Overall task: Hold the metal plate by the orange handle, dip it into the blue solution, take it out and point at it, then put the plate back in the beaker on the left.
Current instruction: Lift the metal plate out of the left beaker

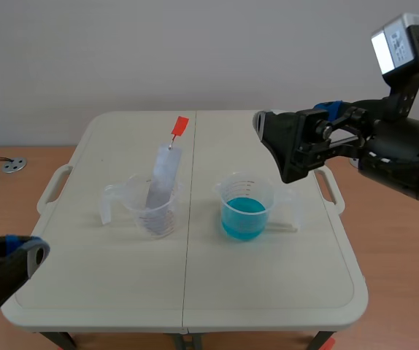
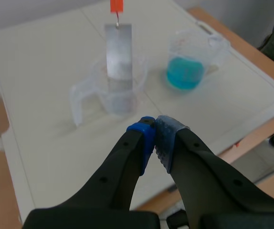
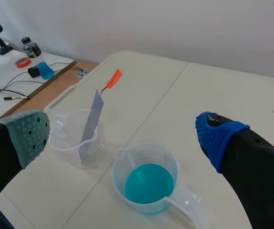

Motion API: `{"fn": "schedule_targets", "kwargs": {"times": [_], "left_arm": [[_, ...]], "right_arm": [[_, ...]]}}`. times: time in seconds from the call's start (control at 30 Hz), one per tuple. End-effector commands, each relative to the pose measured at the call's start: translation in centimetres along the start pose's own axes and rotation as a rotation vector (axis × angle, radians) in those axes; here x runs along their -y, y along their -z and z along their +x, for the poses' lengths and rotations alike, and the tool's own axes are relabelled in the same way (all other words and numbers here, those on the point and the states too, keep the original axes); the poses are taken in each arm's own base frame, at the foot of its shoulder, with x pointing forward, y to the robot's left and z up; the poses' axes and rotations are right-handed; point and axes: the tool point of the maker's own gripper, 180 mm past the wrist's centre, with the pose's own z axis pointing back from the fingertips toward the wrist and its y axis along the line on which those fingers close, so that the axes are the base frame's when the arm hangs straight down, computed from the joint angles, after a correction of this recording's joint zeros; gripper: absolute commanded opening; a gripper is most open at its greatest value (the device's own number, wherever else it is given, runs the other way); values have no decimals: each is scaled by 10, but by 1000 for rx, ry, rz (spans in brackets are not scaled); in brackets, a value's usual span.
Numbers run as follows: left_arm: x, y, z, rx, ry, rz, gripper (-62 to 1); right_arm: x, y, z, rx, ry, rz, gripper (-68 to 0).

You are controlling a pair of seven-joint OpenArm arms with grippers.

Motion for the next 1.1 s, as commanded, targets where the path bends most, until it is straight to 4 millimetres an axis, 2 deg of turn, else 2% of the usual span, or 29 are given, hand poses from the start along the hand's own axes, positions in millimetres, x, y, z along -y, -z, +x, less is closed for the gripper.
{"fn": "schedule_targets", "kwargs": {"times": [0.0, 0.3, 0.5, 0.67, 0.87, 1.07], "left_arm": [[7, -9, -10, -35, -19, -3, -590], [21, -57, -75, -309, -29, 49, -590], [22, -78, -110, -455, -52, 58, -590], [16, -90, -129, -512, -59, 77, -591], [10, -102, -149, -566, -65, 98, -591], [7, -113, -163, -608, -73, 106, -591]], "right_arm": [[1, 8, 8, 37, 23, 8, -39], [3, 58, -11, 18, 164, 56, -39], [-5, 92, -24, -7, 235, 128, -39], [-7, 118, -30, -36, 265, 147, -39], [-11, 149, -25, -53, 295, 167, -39], [-28, 176, -29, -92, 334, 209, -39]]}}
